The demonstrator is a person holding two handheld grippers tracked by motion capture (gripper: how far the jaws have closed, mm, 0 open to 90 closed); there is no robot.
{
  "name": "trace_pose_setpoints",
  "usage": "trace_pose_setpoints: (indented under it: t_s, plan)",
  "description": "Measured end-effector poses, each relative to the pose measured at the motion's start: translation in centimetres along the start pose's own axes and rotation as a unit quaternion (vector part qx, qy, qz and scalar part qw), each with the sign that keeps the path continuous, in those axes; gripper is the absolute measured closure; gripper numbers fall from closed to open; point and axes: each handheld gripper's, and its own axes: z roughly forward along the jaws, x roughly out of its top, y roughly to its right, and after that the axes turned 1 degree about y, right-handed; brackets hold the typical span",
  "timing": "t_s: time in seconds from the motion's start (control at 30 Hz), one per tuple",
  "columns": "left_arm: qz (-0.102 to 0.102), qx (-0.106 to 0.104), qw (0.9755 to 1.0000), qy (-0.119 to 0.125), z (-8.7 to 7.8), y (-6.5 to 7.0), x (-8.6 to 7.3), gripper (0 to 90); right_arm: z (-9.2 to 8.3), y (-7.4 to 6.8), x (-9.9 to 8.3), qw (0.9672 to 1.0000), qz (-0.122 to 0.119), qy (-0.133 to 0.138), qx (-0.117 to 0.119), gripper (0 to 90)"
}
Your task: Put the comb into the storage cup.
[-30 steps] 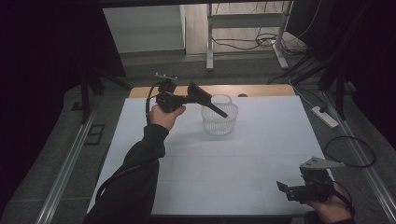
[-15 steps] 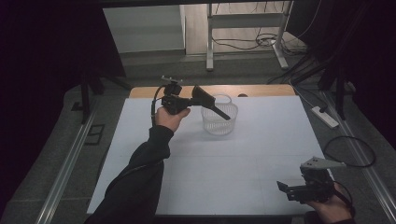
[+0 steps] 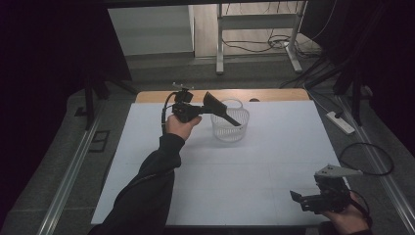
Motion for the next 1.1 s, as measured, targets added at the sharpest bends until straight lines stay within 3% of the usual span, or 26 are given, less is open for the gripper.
trace_pose_setpoints:
  t_s: [0.73, 1.1]
  plan:
    - [-0.024, -0.01, 0.9997, -0.003, 1.1, -1.4, -1.5, 82.6, 0.1, 0.0, 0.0, 1.0, -0.001, -0.004, -0.001, 0.0]
    - [-0.014, 0.013, 0.9998, -0.006, 1.3, -1.8, -2.0, 79.0, 0.1, 0.0, 0.0, 1.0, -0.002, -0.006, -0.001, 0.0]
